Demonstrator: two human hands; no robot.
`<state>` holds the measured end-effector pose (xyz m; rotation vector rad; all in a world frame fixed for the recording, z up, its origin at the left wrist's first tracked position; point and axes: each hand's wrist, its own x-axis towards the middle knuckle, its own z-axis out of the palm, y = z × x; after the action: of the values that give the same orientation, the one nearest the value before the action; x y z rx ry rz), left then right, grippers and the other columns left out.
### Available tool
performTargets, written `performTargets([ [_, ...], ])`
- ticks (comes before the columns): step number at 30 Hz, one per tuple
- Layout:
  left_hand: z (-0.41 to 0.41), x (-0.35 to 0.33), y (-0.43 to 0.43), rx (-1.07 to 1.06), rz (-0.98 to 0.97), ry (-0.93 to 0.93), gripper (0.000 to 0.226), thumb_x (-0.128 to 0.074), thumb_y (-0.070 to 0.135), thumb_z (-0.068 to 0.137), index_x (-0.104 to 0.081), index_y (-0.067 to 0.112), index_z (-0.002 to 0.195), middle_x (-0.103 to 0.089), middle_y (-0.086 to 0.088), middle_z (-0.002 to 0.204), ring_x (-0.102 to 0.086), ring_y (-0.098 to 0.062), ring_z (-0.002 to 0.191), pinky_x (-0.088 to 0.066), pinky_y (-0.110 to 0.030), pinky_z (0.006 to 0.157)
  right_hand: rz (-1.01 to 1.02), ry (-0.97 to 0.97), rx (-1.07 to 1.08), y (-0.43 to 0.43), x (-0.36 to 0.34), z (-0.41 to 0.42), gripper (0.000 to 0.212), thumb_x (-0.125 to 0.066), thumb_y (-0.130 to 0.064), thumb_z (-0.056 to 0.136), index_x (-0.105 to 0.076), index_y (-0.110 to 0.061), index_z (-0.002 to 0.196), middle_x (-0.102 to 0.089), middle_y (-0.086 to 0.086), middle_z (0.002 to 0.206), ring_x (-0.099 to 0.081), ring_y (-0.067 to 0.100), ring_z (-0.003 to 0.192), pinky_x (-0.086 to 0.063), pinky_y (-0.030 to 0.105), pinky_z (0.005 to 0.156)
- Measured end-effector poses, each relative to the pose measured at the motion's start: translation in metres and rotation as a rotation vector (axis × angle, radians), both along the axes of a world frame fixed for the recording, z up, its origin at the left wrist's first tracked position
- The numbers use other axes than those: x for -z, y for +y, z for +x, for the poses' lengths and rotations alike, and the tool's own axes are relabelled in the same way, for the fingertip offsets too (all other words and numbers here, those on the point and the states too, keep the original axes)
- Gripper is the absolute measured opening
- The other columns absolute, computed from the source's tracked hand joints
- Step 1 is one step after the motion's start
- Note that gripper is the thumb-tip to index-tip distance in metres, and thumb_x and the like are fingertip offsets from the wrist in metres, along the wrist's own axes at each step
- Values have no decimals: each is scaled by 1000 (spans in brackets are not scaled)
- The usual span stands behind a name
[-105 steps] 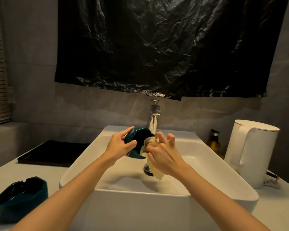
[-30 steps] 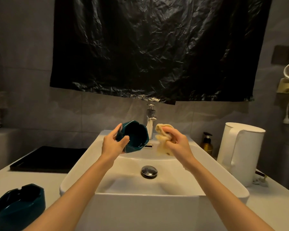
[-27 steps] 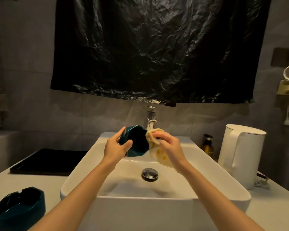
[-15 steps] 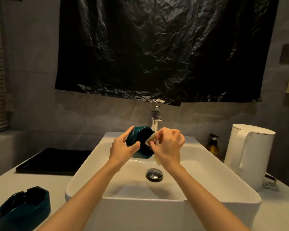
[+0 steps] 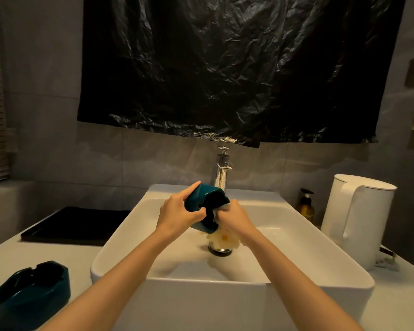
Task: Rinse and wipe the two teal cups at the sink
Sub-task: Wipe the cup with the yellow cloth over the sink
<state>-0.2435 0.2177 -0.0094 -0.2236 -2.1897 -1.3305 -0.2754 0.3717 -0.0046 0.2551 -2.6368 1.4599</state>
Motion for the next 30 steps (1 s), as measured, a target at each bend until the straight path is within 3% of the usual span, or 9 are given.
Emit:
performTargets([
  [3,-1,1,0,29,-8,-23,71,-74,21,73,-47,35,137,-64,7,119,-57,-11,106,-54,-34,90,-80,-14,21,6,2,-6,10,-59,-5,85,-61,-14,86,-67,9,87,-63,23,84,-56,37,77],
  [6,-1,2,3,73,-8,-44,71,-74,19,74,-46,33,138,-62,7,118,-56,-9,103,-56,-31,86,4,128,143,8,5,-6,8,-63,-10,82,-65,-12,75,-68,7,77,-64,23,74,-56,37,68],
  [10,-2,0,2,86,47,-54,68,-73,17,76,-48,33,137,-61,9,116,-55,-8,102,-58,-33,82,189,319,153,6,5,-2,22,-51,-20,94,-68,-9,86,-66,8,80,-62,24,76,-53,37,69],
  [14,-2,1,0,79,30,-60,69,-74,16,76,-47,29,138,-60,5,123,-55,-11,108,-55,-33,88,-18,92,-41,2,6,-5,17,-60,-2,86,-58,-16,96,-65,4,93,-62,21,91,-55,31,75],
  [16,-1,1,0,104,41,-75,70,-73,14,76,-46,28,139,-59,3,125,-54,-13,110,-56,-37,87,-36,142,8,3,8,-7,18,-65,-3,82,-62,-13,97,-67,3,92,-63,20,89,-56,28,71],
  [18,-1,-1,2,143,59,-96,68,-72,13,77,-46,28,139,-60,1,125,-55,-16,110,-58,-38,81,79,304,101,6,6,-5,7,-61,-9,86,-65,-10,92,-68,7,87,-62,22,81,-51,28,64],
  [23,1,-4,2,167,84,-121,63,-69,13,79,-48,28,138,-60,2,120,-57,-20,108,-60,-37,74,315,435,153,9,3,-1,27,-45,-23,98,-65,-5,99,-67,13,94,-60,26,81,-49,34,68],
  [27,0,-2,-1,158,73,-135,60,-68,15,81,-47,26,137,-61,3,114,-58,-20,106,-59,-33,73,69,272,-39,5,4,1,28,-50,-3,93,-57,-10,119,-59,2,101,-56,17,94,-44,19,70],
  [30,2,-2,2,178,55,-159,60,-67,14,82,-47,26,137,-61,6,109,-58,-18,103,-58,-26,68,41,384,5,9,2,1,32,-57,2,86,-65,-13,113,-64,-1,97,-57,14,90,-46,16,67],
])
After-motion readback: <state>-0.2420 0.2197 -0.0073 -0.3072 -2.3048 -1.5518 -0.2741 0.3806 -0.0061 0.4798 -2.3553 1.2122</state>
